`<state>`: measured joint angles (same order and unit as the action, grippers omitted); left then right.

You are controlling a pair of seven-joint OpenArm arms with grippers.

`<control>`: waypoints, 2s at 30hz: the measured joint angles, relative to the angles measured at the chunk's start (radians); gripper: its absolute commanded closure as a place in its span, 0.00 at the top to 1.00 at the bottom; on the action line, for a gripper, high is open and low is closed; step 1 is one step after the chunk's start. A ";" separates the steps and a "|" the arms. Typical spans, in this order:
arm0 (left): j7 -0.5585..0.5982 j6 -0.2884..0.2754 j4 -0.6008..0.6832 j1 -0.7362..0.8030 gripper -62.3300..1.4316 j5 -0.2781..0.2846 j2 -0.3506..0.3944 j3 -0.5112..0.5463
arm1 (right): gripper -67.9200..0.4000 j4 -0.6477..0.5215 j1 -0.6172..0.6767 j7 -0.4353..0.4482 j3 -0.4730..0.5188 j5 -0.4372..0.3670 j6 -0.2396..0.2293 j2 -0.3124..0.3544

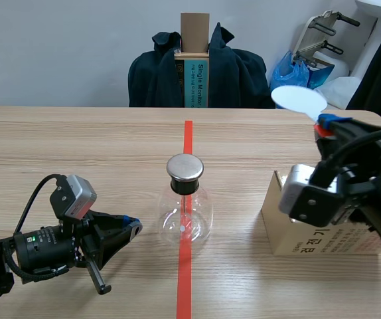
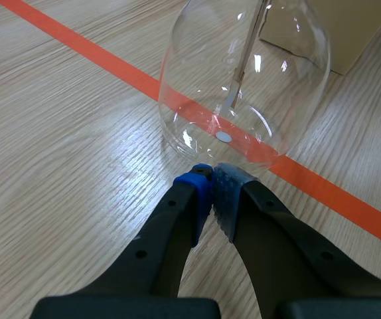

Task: Do the electroscope experiment.
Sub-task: 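Move the plate toward and away from the electroscope, then rub the plate on the fur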

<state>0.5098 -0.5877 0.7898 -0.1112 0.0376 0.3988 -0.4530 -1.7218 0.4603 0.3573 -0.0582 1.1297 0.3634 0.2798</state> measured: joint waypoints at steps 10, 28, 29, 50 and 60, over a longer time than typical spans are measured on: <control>0.000 0.000 0.000 0.000 0.05 0.000 0.000 0.000 | 0.02 -0.159 0.157 0.114 0.196 -0.130 0.104 0.000; 0.117 -0.079 0.525 0.360 0.38 0.016 0.268 0.197 | 0.02 -0.157 0.269 0.248 0.441 -0.397 0.153 0.000; 0.117 -0.079 0.568 0.402 0.50 0.016 0.287 0.227 | 0.02 -0.154 0.269 0.248 0.452 -0.397 0.149 0.000; 0.114 -0.050 0.803 0.767 1.00 0.015 0.321 0.470 | 0.02 0.276 0.113 0.298 0.482 -0.168 0.303 -0.211; 0.110 -0.050 0.802 0.762 1.00 0.015 0.319 0.470 | 0.02 0.493 -0.016 0.346 0.482 -0.036 0.303 -0.222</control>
<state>0.6201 -0.6373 1.5921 0.6510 0.0528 0.7177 0.0166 -1.2285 0.4446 0.7033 0.4236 1.0939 0.6662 0.0582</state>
